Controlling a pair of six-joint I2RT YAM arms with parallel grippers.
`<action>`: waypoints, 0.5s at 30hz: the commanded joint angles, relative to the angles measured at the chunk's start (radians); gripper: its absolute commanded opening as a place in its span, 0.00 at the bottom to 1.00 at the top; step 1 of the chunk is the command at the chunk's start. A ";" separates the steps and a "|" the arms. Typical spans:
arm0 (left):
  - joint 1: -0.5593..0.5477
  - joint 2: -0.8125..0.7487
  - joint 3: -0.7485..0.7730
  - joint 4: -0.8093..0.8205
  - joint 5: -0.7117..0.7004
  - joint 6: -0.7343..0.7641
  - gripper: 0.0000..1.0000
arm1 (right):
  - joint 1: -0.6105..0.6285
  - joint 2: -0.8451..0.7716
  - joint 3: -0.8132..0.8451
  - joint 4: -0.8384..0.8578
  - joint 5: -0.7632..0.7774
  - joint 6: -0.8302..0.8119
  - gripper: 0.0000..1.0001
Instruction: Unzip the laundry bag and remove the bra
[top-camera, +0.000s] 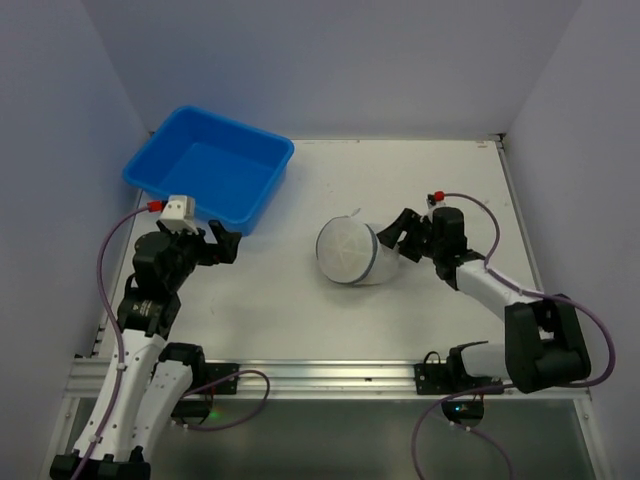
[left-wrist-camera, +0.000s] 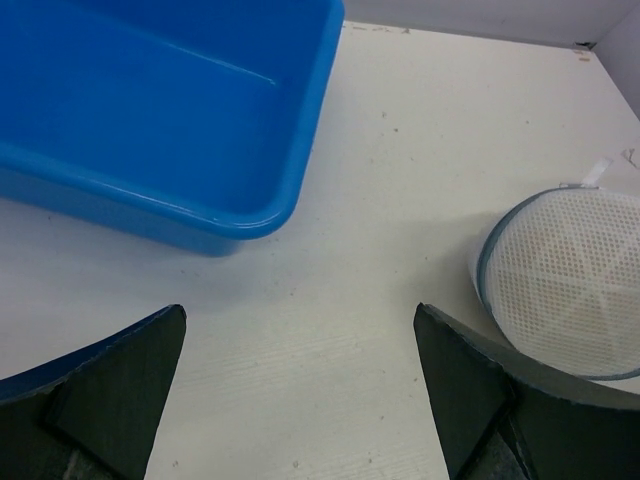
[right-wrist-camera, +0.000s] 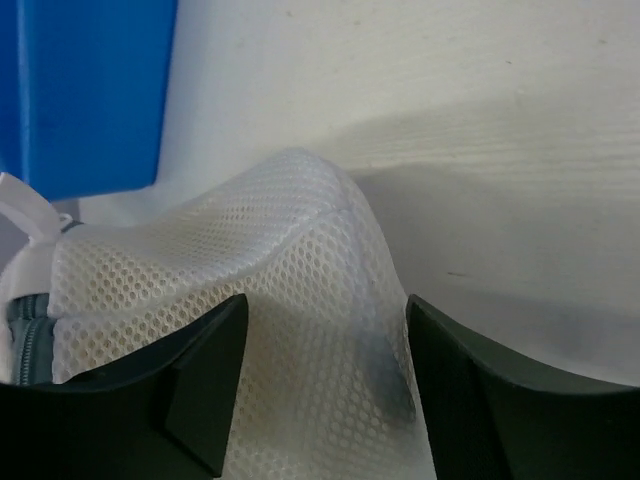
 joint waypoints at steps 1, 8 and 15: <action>-0.005 0.011 -0.008 0.038 0.053 0.011 1.00 | -0.003 -0.069 0.069 -0.211 0.139 -0.126 0.74; -0.005 0.017 -0.011 0.038 0.056 0.008 1.00 | -0.003 -0.260 0.193 -0.477 0.327 -0.235 0.89; -0.005 0.034 -0.013 0.038 0.067 0.004 1.00 | 0.012 -0.384 0.327 -0.572 0.181 -0.318 0.89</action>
